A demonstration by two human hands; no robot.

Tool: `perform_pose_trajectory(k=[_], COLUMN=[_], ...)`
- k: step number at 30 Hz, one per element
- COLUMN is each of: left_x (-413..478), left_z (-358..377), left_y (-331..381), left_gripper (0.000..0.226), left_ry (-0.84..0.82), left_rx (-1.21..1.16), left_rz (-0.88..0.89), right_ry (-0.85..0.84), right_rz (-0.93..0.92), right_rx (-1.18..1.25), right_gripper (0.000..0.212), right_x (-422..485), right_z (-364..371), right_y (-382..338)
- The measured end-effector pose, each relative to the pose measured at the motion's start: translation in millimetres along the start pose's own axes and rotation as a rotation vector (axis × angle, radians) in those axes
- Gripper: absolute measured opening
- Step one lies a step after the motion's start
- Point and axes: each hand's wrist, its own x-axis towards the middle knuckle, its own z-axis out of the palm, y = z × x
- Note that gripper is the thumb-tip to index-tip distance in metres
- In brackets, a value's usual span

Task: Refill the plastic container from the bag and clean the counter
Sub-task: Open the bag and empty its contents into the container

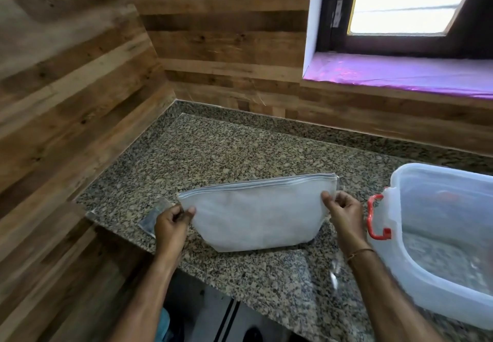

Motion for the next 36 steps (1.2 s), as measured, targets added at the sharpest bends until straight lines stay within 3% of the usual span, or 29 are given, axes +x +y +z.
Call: perform_pose_trajectory(k=[2, 6, 15, 18, 20, 23, 29, 31, 33, 36], left_x=[-1, 1, -1, -3, -1, 2, 8, 11, 13, 17], left_z=[-4, -7, -10, -14, -17, -19, -31, -37, -42, -45], left_y=[-6, -4, 6, 11, 15, 18, 3, -4, -14, -20], left_gripper=[0.030, 0.015, 0.015, 0.042, 0.047, 0.007, 0.022, 0.024, 0.030, 0.032], left_ry=[-0.048, -0.160, -0.160, -0.190, -0.180, -0.230, -0.301, -0.314, -0.346, -0.414], left_rx=[0.032, -0.066, -0.454, -0.578, -0.574, -0.504, -0.416, -0.386, -0.323, -0.262], left_rz=[0.012, -0.092, -0.430, -0.530, -0.587, -0.633, -0.622, -0.621, -0.626, -0.666], right_ry=[-0.043, -0.175, -0.120, -0.106, -0.081, -0.061, -0.164, -0.191, -0.194, -0.198], right_rz=[0.039, 0.182, 0.317, 0.350, 0.416, 0.517, 0.521, 0.441, 0.402, 0.433], right_rx=[-0.025, -0.100, 0.196, 0.293, 0.309, 0.327, 0.271, 0.140, 0.052, -0.041], right_gripper=[0.021, 0.038, 0.029, 0.048, 0.071, 0.071, 0.027, 0.041, 0.042, 0.053], right_x=[-3, -1, -11, -12, -10, -6, -19, -27, -36, -42], right_z=[-3, -11, -9, -9, -8, -9, -24, -34, -39, -38], right_y=[-3, -3, 6, 11, 10, 6, 5, 18, 28, 22])
